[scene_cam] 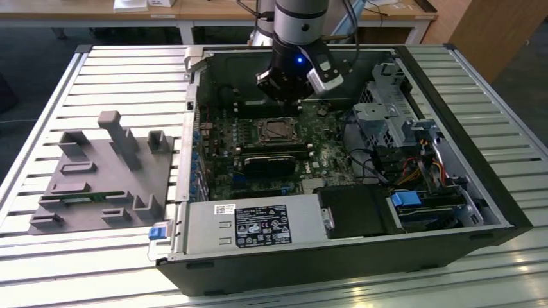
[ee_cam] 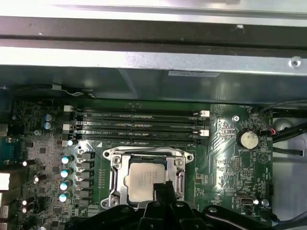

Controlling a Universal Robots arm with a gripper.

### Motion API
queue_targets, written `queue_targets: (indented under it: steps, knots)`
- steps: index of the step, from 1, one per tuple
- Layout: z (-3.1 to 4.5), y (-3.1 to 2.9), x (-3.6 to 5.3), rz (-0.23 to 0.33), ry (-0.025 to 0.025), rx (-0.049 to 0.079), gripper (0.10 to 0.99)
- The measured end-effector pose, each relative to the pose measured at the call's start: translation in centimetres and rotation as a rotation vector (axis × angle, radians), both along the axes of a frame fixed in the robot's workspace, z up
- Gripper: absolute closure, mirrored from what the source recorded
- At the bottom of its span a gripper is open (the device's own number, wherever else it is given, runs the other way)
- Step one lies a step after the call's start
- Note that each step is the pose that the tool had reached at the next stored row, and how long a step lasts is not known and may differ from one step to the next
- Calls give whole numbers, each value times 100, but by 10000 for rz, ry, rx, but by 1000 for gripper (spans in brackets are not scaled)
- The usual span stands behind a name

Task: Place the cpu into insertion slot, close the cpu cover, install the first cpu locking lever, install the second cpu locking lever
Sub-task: 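Install the second cpu locking lever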

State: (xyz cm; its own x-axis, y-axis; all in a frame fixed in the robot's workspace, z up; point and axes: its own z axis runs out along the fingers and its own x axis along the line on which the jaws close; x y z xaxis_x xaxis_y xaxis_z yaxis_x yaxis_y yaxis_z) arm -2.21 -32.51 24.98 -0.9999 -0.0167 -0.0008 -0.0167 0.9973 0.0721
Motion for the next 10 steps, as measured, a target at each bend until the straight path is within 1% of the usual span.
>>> queue_targets:
  steps: [4,10]
  knots:
    - [40,0,0,0,1,-1,980]
    - [41,-14,0,1,1,-1,980]
